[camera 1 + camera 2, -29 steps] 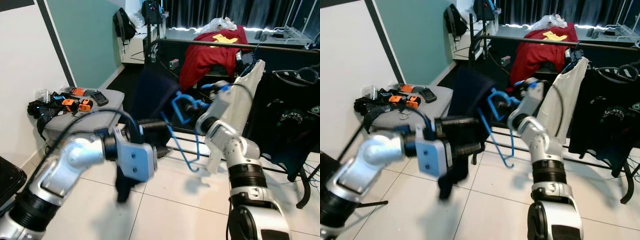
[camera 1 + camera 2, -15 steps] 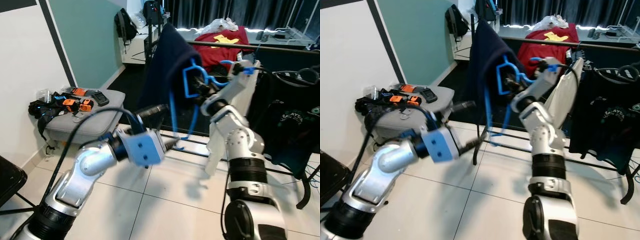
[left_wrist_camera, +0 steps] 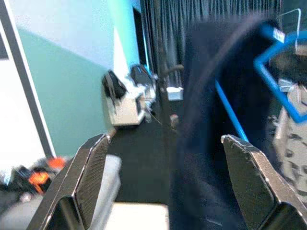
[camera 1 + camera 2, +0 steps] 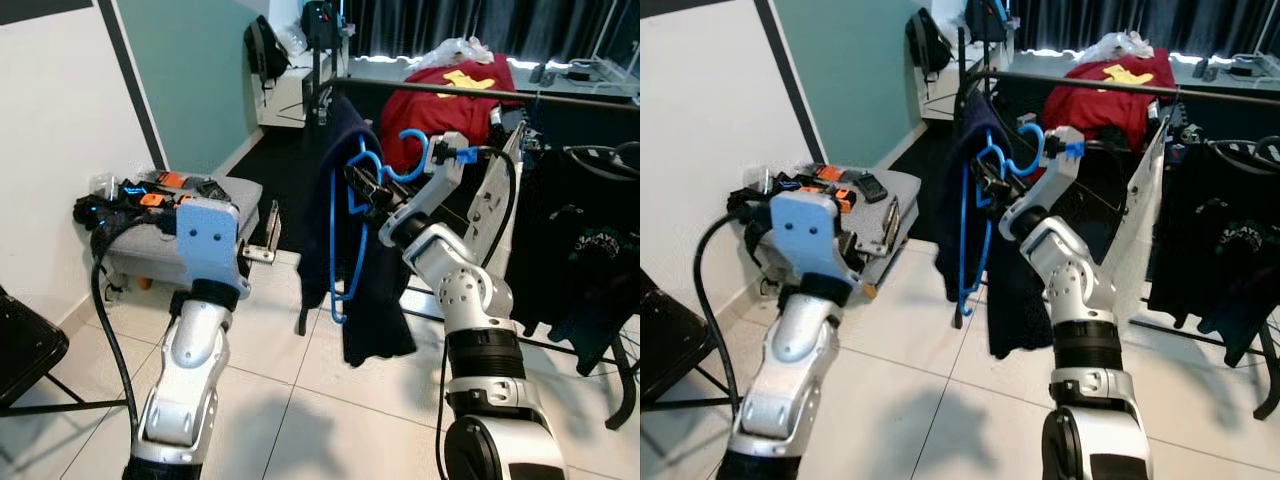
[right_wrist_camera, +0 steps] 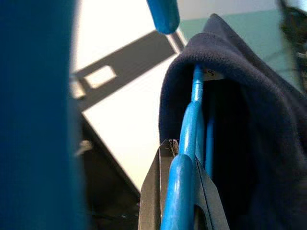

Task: Hang hanger

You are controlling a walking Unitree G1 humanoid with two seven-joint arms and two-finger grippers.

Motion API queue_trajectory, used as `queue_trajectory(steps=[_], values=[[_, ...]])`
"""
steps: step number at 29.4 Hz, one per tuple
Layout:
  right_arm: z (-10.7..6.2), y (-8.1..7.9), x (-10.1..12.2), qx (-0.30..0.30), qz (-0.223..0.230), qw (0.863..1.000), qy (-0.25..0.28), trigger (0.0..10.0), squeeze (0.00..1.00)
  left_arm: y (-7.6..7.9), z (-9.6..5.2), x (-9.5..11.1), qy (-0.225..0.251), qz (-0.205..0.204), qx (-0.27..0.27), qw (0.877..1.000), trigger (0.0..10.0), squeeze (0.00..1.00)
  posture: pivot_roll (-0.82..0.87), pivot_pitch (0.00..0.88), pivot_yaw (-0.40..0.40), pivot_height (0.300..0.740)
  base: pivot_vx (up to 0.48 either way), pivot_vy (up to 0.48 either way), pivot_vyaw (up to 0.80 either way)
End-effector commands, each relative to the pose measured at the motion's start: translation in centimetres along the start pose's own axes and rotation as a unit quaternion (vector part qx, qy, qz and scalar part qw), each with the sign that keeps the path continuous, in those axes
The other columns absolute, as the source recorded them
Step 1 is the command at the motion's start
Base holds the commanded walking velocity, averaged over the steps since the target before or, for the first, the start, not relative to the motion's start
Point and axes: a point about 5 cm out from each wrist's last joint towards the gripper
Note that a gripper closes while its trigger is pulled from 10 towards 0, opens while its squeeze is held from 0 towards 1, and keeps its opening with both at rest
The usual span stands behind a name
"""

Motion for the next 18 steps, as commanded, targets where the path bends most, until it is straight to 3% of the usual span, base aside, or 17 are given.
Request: queue_trajectory(steps=[1,5,11,18], values=[[0.2,-1.8,0.4,0.061,0.006,0.998,0.011,10.0,0.0,0.6,-0.5,-0.8,-0.027,-0.02,-0.005,0.999,10.0,0.0,-0.04,0.027,-0.001,0.74,0.0,0.0,0.0],[-0.2,-2.9,0.3,0.107,0.017,0.994,0.005,10.0,0.0,1.5,-0.8,-0.8,-0.043,-0.032,0.003,0.999,10.0,0.0,-0.04,0.031,-0.006,0.74,0.0,0.0,0.0],[-0.2,-3.2,0.3,0.117,0.019,0.993,0.003,10.0,0.0,1.5,-0.8,-0.6,-0.043,-0.025,0.007,0.999,10.0,0.0,-0.04,0.029,-0.009,0.74,0.0,0.0,0.0],[-0.6,-4.7,0.5,0.166,0.032,0.986,0.001,10.0,0.0,0.7,-0.5,-0.9,-0.046,0.028,0.022,0.998,10.0,0.0,-0.04,0.025,-0.009,0.74,0.0,0.0,0.0]])
Point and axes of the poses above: a point about 5 cm out from each wrist's last joint towards the gripper, its own z axis pointing out of the wrist towards the gripper, its own x axis along the axis of the wrist's last joint, y = z × x, and after that the axes turned 2 degrees about -z, right-handed
